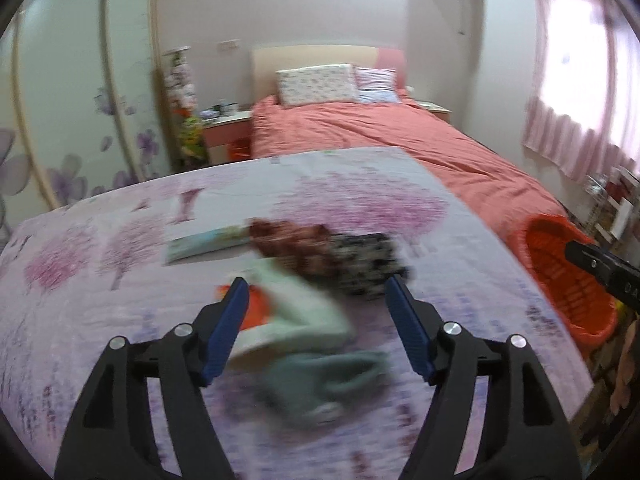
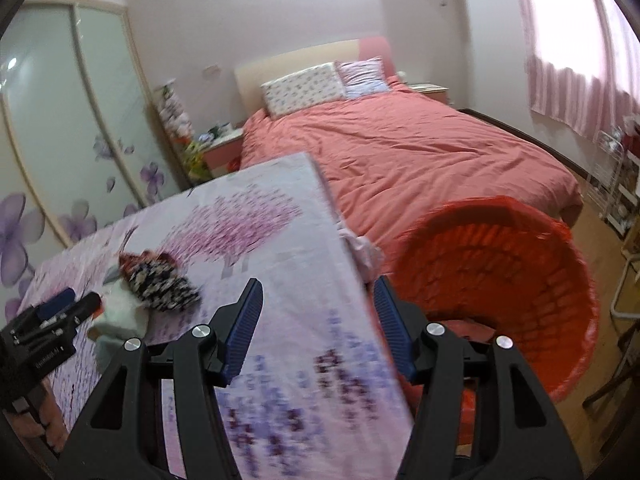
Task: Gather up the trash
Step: 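Move both open tools back over the items on the bed, then grasp the orange-and-white paper cup with the left tool while the right tool grasps the black floral scrunchie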
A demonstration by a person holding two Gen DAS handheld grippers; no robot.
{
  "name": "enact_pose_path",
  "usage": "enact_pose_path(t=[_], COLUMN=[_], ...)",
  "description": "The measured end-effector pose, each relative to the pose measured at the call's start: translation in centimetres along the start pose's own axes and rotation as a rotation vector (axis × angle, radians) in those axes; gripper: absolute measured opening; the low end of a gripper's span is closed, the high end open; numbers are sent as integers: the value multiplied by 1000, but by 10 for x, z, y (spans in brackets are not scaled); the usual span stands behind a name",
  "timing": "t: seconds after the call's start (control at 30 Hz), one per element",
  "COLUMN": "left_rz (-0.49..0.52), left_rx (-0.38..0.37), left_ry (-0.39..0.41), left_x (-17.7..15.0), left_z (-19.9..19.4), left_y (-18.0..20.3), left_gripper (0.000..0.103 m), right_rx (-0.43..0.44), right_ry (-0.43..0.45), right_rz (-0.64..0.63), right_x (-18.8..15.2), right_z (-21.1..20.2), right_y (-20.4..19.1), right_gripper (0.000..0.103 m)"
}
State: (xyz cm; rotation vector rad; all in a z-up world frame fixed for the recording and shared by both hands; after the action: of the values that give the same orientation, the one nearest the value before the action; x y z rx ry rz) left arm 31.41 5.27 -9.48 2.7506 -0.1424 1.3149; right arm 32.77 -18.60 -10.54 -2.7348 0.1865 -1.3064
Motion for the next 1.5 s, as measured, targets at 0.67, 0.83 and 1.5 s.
enact_pose_path(t=[0.67, 0.83, 1.5], left_rz=[-136, -129, -41], left_rx=[24, -1, 8], left_ry=[-39, -49, -109], left_x=[-38, -42, -50], left_z=[0, 3, 33], left_y=[-97, -94, -53], left_gripper=[71, 71, 45], right_rx=[130, 130, 36], right_ry=[-107, -173, -99], right_rz=[-152, -157, -45], right_x=[-18, -28, -20], right_z=[65, 81, 41], right_y=[-160, -157, -85], right_gripper=[62, 9, 6])
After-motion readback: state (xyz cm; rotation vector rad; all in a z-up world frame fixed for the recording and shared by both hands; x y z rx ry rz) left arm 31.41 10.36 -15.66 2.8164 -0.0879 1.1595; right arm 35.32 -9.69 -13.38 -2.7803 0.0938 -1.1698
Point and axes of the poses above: each gripper's, at about its wrist camera, not at the fingertips, and z roughly the way its jaws point, y to its right, x to its top, the point moved 10 cm from there along z, roughly the way its jaws point, and after that the axes turned 5 degrees about -x, right-handed, at the moved point
